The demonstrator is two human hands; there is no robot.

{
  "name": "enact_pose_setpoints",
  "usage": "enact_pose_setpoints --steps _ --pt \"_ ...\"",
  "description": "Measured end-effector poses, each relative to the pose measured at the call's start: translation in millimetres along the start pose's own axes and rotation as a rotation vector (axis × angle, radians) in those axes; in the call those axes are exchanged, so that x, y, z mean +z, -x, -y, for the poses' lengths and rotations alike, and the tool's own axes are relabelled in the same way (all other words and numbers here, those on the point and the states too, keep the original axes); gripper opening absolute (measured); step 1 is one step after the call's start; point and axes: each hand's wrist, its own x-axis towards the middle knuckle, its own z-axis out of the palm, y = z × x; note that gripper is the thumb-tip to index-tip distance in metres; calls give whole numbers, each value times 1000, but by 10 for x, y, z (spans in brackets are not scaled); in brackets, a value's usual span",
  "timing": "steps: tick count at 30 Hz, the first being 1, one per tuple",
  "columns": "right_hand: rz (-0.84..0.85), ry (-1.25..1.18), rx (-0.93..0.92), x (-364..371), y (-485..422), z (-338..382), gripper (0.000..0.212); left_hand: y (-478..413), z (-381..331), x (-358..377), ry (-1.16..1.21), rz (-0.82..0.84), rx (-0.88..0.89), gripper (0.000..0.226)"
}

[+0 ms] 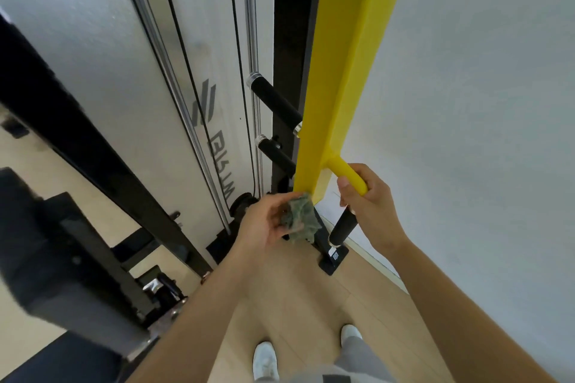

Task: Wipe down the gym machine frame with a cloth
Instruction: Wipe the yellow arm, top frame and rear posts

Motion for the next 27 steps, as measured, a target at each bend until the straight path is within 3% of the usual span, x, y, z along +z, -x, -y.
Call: enact_pose_setpoints --steps 3,5,7,13,18,21,24,27 --pt "20 50 -74 -101 144 79 41 159 34 85 30 15 50 41" --pt "-31 178 -286 -186 260 142 47 294 17 192 19 56 122 43" --pt "42 204 -452 -297 347 186 47 427 12 343 6 66 199 37" --pt "350 165 -437 -603 407 119 48 657 94 843 -48 78 323 44" --pt "538 -179 -237 -953 165 -76 30 652 239 1177 -204 -109 388 37" --pt "584 -265 -173 -1113 -46 -170 30 611 311 1337 -281 -370 456 24" --pt "566 -294 -174 -1237 -268 -233 29 518 429 1466 -278 -670 531 15" --pt "456 -223 -174 -1302 -541 -276 28 416 468 1589 -236 -780 530 11"
